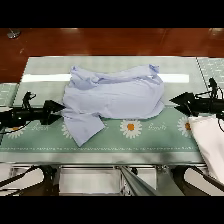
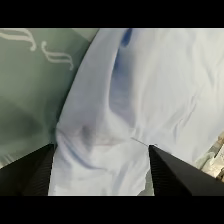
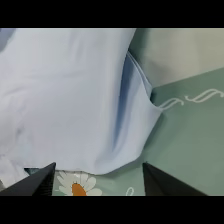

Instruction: Fold the shirts.

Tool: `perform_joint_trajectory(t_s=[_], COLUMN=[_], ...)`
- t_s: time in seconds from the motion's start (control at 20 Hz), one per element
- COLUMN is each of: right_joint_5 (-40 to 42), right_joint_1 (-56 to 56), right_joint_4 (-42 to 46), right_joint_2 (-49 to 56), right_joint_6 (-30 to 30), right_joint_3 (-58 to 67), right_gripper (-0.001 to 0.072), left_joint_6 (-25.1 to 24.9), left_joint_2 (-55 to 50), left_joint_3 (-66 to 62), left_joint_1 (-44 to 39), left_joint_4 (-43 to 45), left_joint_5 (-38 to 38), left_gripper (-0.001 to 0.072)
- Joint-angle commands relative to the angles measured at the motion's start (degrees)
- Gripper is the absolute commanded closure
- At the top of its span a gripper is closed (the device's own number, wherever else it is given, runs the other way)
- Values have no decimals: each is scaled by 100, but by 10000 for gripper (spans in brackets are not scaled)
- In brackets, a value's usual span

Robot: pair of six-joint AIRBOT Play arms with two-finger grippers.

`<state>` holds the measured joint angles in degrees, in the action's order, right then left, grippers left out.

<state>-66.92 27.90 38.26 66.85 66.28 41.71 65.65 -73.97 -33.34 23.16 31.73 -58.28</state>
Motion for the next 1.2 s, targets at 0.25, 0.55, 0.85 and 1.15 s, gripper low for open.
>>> perform_joint_trajectory(t_s=[0.25, 0.55, 0.85, 1.15], right_joint_5=[-4, 238, 890, 796], right_joint_1=[2, -223, -970, -1349], right_joint_4=[81, 946, 861, 857], right_joint_2=[-70, 297, 1073, 1773], right_joint_6=[-31, 791, 1150, 1274], right_joint_3=[-138, -284, 232, 828], right_gripper=[96, 95, 95, 96], left_joint_6=[-334, -350, -348, -348], left_joint_2=[-146, -144, -142, -142], left_joint_3=[-33, -170, -170, -170], left_joint_1=[-389, -389, -389, -389], left_joint_4=[-221, -221, -221, -221], left_joint_5=[315, 125, 59, 59], left_gripper=[680, 680, 680, 680])
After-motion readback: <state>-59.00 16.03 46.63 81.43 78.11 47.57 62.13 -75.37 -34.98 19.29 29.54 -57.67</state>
